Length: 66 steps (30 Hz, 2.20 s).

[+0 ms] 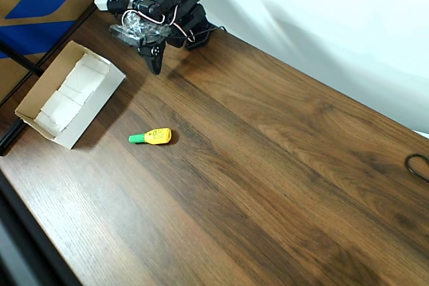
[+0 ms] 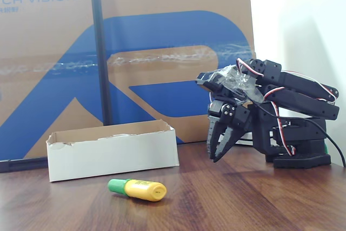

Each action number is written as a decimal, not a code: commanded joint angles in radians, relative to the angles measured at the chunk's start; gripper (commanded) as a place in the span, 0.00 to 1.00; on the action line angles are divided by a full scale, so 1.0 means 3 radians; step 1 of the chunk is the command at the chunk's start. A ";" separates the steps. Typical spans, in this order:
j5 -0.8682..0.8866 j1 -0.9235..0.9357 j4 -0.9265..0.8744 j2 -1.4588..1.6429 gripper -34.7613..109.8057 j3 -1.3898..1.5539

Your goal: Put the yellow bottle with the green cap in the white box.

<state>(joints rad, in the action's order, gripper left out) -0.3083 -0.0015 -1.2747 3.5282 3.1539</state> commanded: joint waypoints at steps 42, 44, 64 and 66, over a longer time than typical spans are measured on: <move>0.0869 -0.0010 0.0624 -0.1641 0.24 -0.1202; 0.0890 -0.0020 0.0706 -0.1815 0.24 -0.1294; 0.1079 -0.0455 0.0874 -0.3753 0.24 -0.2966; 0.1053 -0.0527 0.0972 -0.3876 0.24 -0.3058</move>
<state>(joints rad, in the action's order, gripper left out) -0.0015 -0.1289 -1.0017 2.3731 2.3132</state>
